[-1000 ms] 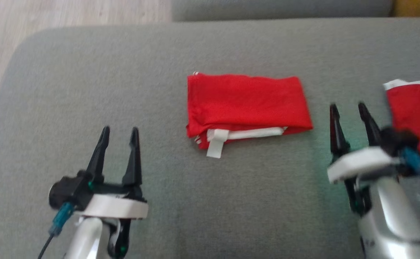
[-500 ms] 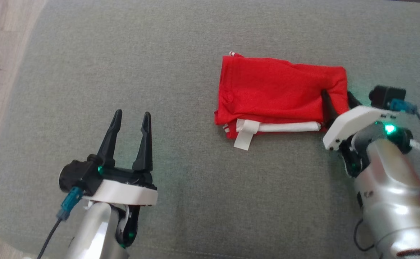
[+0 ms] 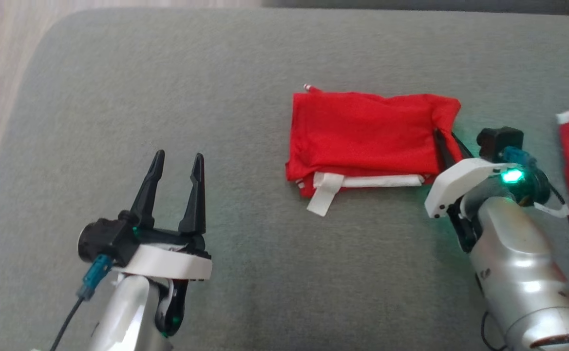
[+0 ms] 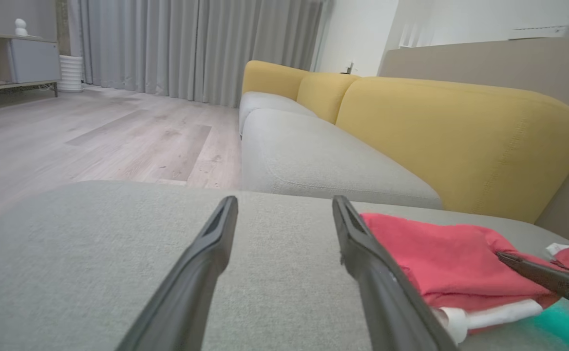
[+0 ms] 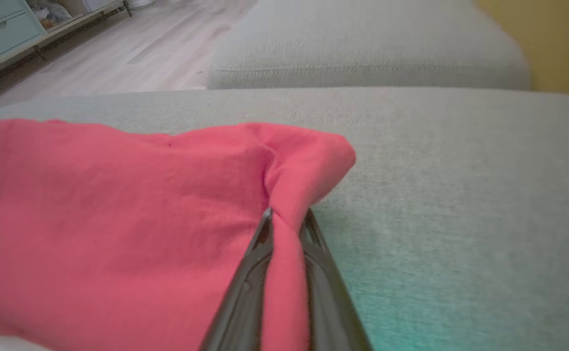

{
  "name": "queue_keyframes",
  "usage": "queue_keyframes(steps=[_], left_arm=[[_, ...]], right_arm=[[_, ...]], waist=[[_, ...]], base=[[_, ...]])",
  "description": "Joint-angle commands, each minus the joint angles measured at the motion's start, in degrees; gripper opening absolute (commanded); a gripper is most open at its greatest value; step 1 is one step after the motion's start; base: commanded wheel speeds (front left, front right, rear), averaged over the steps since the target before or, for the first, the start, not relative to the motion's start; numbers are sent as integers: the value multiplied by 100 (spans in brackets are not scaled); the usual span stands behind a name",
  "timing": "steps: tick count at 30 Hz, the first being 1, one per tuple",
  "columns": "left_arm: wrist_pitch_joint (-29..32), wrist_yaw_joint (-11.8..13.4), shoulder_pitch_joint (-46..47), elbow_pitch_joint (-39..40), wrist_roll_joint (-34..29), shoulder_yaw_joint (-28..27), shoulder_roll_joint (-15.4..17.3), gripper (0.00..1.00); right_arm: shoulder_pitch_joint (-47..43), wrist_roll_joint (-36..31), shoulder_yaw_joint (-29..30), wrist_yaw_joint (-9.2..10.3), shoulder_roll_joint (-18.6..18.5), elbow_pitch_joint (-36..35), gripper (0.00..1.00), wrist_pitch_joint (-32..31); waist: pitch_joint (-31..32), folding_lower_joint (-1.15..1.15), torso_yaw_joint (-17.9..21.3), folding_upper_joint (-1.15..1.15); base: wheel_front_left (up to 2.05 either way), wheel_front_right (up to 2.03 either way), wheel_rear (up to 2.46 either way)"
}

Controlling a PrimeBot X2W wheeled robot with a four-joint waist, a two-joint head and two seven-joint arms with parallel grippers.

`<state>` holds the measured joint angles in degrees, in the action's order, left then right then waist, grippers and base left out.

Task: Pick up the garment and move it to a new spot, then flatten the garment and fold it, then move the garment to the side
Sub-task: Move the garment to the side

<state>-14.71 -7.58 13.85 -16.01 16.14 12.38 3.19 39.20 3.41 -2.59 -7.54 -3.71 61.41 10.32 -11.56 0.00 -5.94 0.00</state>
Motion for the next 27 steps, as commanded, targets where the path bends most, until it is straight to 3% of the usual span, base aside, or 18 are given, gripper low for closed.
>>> queue_keyframes(steps=[1,7,12,20,21,27], left_arm=[[-29,9,98,207,-23,-211,104,100],[-29,9,32,236,-36,-139,115,100],[-29,9,35,225,-38,-37,156,100],[-29,9,221,270,7,141,305,100],[-29,9,221,270,7,141,305,100],[-29,9,401,318,120,311,480,100]], right_arm=[[44,-79,-209,5,82,-213,0,136],[-74,-429,-643,5,-16,-552,0,281],[-89,-527,-977,5,-377,-992,0,141],[45,-682,-1032,5,-1740,-1758,0,-427],[45,-682,-1032,5,-1740,-1758,0,-427],[27,-778,-585,5,-2620,-2150,0,-807]], waist=[[165,0,235,0],[299,0,724,0],[234,0,1111,0],[-169,0,1375,0],[-169,0,1375,0],[-577,0,1385,0]], base=[[0,0,0],[0,0,0],[0,0,0],[0,0,0],[0,0,0],[0,0,0]])
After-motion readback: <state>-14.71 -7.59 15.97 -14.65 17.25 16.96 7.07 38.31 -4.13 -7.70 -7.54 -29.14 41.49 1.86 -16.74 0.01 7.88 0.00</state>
